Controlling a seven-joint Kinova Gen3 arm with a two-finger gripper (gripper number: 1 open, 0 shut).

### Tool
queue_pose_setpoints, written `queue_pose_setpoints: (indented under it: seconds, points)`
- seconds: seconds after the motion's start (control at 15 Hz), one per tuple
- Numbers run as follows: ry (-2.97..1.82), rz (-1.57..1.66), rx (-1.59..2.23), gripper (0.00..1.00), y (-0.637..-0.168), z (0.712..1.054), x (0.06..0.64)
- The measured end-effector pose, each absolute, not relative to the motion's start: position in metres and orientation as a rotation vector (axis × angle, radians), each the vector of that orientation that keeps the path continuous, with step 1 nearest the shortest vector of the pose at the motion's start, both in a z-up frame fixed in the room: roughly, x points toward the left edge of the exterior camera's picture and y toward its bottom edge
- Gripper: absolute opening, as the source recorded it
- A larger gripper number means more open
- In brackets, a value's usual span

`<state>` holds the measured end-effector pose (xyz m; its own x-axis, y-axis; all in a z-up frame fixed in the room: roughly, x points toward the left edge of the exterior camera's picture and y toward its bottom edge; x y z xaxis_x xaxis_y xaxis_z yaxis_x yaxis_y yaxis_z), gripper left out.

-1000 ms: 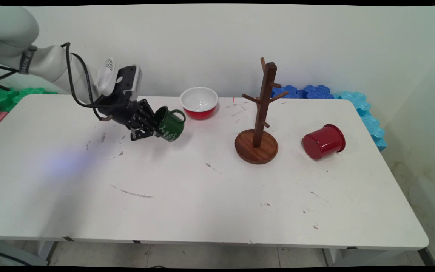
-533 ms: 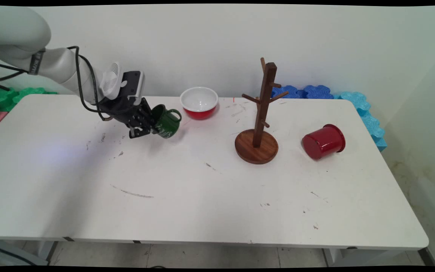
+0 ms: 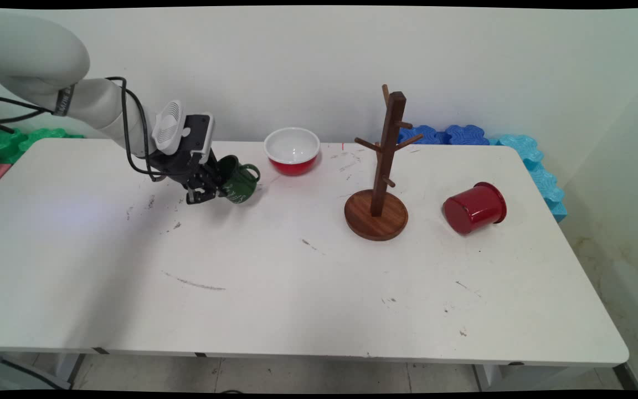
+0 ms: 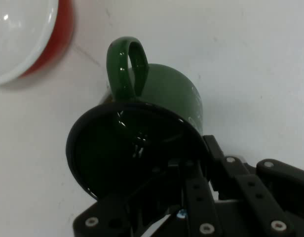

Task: Place the picked object on the table

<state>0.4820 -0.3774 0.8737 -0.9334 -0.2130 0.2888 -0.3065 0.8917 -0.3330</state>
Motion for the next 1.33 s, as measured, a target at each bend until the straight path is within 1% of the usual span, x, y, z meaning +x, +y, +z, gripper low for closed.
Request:
queue_pose_setpoints:
  seconds: [0.87, 0.93, 1.33]
  points:
    - [-2.887, 0.574, 0.355, 0.00, -0.382, 0.854, 0.484]
    - [-2.889, 0.574, 0.354, 1.00, -0.382, 0.853, 0.484]
    - [-2.897, 0.573, 0.349, 1.00, -0.382, 0.848, 0.484]
